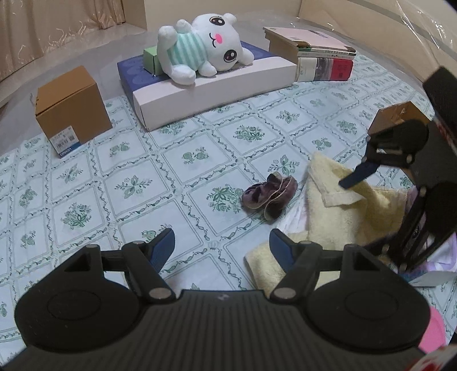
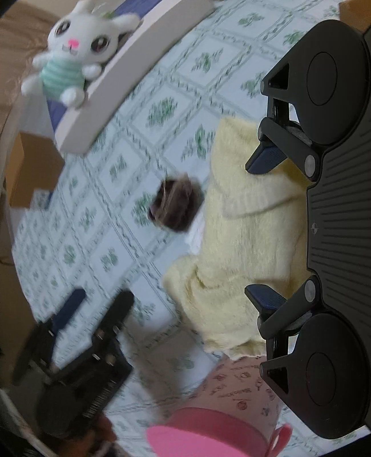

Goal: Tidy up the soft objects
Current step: 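Grasp the yellow towel with the right gripper and lift it, then grasp the dark brown sock with the left gripper while the right holds the towel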

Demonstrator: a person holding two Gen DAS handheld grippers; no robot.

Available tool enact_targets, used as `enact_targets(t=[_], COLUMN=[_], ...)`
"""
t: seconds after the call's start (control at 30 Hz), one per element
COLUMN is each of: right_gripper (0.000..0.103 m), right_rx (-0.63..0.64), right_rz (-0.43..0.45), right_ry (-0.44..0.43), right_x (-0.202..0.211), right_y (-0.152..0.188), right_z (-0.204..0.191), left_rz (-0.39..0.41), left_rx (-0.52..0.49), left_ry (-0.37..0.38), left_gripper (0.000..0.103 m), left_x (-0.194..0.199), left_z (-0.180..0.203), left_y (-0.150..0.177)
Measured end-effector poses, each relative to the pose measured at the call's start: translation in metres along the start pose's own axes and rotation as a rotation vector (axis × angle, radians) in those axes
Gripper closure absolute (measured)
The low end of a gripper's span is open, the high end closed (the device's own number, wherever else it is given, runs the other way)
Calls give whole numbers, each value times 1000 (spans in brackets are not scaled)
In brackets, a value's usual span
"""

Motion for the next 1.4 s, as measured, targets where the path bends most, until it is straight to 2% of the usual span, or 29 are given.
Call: enact_targets(t=[0.1,0.17,0.2,0.23,0.27,0.3,0.33,0.5,0.77,1.0,1.17,1.4], right_gripper=[20,28,46,60,66,83,86,90,91,91,91,91], right_rx=[39,41,46,54,51,42,28,-20,-95,-193,-254,-298], right_rz=[-17,-16,-21,-22,-17,-12,-2,100,302,424,456,420], right_ry=[51,74,91,114,117,109,108,136,270,366,413,428], right_x=[-12,-16,-18,-17,-14,-10,-3,45,132,173,180,163], right_y=[3,4,5,5,4,3,2,-8,-27,-33,-27,-11], right_z=[-8,-10,-10,-10,-10,-9,-6,6,28,53,73,96], left_rz=[-4,-9,-10,-11,-13,-15,-15,-7,24,29,6,-32], left_rx=[2,8,10,12,14,15,14,14,6,10,-12,-93], left_ry=[3,5,6,5,4,4,4,-2,-14,-11,1,34], left_gripper=[33,33,33,33,33,33,33,33,33,33,33,33], left_x=[-3,-5,-6,-6,-6,-6,-6,1,13,9,-9,-44], left_z=[0,0,0,0,0,-1,-1,-2,1,3,8,26], left_y=[2,3,3,4,4,4,4,-1,-19,-28,-33,-47])
Point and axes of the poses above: each gripper's, at about its wrist camera, not at the fingertips, and x roughly against the way its jaws point, z to its right, y to its underside, the point moved 4 cm from there along -x, roughly the way its jaws point, and after that the axes turned 5 degrees about -x, right-handed, at the moved point
